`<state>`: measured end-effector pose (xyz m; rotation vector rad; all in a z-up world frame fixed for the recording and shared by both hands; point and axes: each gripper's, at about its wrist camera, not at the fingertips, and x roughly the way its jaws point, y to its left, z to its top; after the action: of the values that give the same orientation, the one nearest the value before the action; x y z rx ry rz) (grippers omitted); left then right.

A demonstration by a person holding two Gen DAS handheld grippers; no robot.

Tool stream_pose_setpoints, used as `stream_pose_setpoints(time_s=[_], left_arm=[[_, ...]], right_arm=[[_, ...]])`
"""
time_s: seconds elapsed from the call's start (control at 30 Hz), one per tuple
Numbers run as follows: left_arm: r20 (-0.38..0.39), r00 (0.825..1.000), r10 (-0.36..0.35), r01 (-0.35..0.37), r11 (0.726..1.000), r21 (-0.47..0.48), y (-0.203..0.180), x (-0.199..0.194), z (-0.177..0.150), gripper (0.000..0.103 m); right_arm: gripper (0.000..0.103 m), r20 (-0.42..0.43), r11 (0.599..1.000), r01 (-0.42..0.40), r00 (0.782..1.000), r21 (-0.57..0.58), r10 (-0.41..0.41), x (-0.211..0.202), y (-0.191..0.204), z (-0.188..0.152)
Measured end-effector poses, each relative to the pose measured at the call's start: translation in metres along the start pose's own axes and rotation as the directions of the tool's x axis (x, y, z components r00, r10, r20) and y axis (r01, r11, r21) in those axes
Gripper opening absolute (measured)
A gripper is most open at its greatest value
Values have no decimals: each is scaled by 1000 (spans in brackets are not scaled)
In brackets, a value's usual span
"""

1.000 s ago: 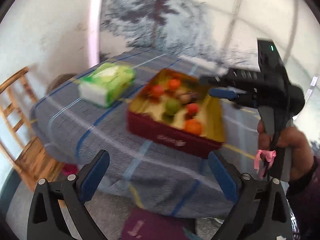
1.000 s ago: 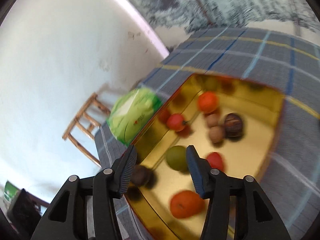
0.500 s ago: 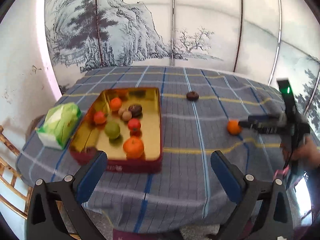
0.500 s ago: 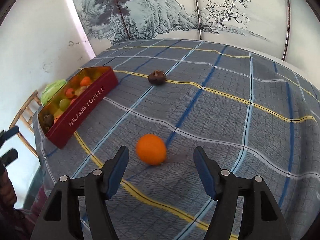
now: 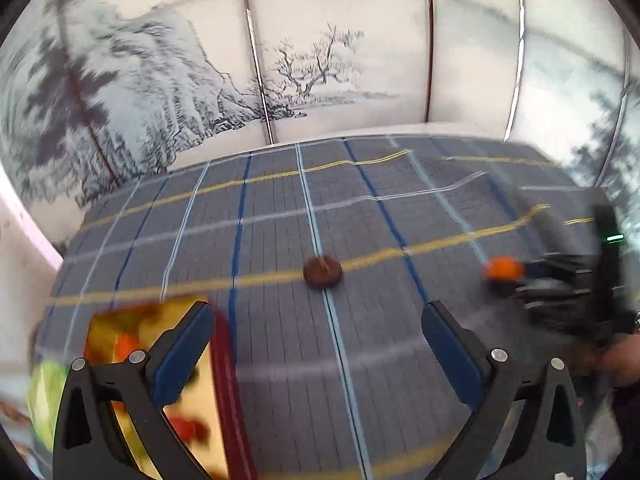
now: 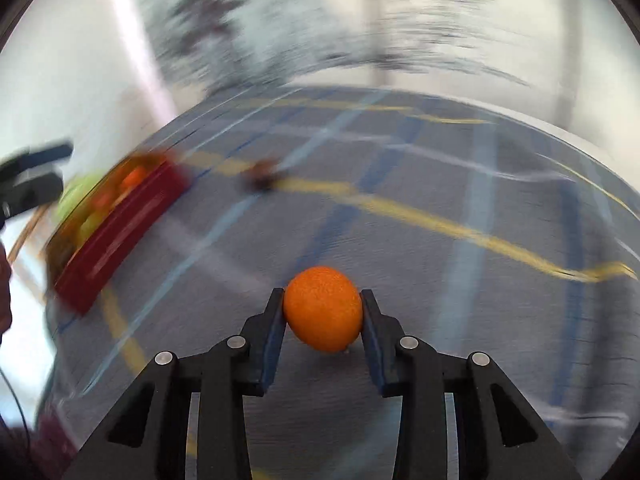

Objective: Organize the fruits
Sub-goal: 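Grasp the mandarin orange on the table with the right tool, then grasp the dark brown fruit on the table with the left tool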

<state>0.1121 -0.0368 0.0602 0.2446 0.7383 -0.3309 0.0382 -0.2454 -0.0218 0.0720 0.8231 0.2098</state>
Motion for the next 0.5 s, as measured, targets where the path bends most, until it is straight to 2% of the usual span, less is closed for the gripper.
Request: stream_pose_setpoints(time_s=[0.03, 0.1, 0.13, 0.23, 0.33, 0.4, 0.43, 0.47, 0.5], left_arm=[[-18, 1000, 21, -21, 999, 26, -3, 21, 10, 102], [-47, 999, -2, 4, 999, 36, -3, 46, 20, 99], [-72, 997, -17, 19, 999, 35, -4, 63, 23, 98], [-125, 992, 16, -9, 998, 60, -6, 95, 26, 89], [-196, 980, -19, 30, 998, 52, -5, 123, 23, 72], [-232, 972, -21, 29, 999, 29, -4, 137, 20, 50], [-259, 965, -29, 34, 999, 12, -2, 146, 16, 44], [-226, 971, -75, 68, 997, -36, 2, 145, 14, 38], [-227, 970, -84, 72, 996, -58, 4, 147, 13, 38]], right_arm=[[37, 4, 999, 30, 1000, 30, -30, -2, -13, 0], [37, 12, 995, 60, 998, 81, -61, -5, -35, -4], [38, 11, 994, 49, 999, 101, -51, -6, -43, -8], [38, 14, 990, 11, 1000, 142, -13, -8, -51, -11], [38, 2, 991, 3, 1000, 137, -3, -5, -49, -11], [38, -1, 991, -8, 1000, 133, 9, -4, -49, -9], [38, -1, 991, -12, 1000, 136, 12, -3, -50, -10], [38, 0, 990, -18, 1000, 140, 18, -3, -52, -10], [38, 1, 989, -25, 1000, 146, 25, -1, -54, -9]])
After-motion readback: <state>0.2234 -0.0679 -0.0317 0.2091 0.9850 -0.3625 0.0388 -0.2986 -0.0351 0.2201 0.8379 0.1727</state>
